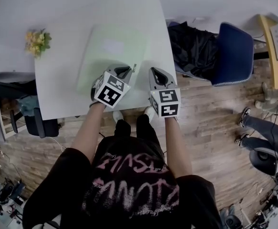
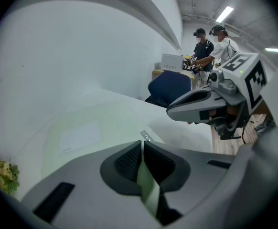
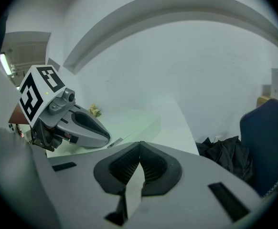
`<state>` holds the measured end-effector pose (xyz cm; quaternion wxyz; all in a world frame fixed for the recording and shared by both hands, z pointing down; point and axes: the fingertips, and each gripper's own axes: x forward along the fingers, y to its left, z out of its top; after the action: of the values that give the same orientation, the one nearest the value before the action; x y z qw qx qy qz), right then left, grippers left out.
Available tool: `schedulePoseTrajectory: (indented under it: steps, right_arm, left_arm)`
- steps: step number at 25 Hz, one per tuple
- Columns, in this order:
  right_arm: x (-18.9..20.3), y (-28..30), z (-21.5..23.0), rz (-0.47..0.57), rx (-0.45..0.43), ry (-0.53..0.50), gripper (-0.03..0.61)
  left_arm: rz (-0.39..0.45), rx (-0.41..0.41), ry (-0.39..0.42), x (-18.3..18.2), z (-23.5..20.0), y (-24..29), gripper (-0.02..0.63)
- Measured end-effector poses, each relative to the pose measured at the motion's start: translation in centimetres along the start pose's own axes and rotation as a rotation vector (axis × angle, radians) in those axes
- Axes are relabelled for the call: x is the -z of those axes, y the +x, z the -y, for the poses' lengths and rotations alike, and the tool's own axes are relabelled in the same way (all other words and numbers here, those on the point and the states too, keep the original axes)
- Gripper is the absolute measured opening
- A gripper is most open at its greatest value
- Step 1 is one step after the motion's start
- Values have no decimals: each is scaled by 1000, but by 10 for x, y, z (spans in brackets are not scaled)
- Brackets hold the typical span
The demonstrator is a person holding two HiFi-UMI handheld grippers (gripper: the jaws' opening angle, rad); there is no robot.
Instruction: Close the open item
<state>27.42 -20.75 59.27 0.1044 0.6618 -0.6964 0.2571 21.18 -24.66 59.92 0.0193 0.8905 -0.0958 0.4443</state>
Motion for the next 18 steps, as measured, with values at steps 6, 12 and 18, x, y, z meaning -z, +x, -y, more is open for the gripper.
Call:
schedulePoseTrajectory:
  steps: [6,12,18]
  right_arm:
    - [3,4,0,-6,-4,3,9]
    - [3,3,-2,-6,-3,2,9]
    - [-2,-1,-5,7,3,-6,9]
  left_arm:
    - [-6,41,-50,3,-1,6,11]
    - [3,29,-25,3,-1,8,9]
    - [31,11,-24,1,-2,5,9]
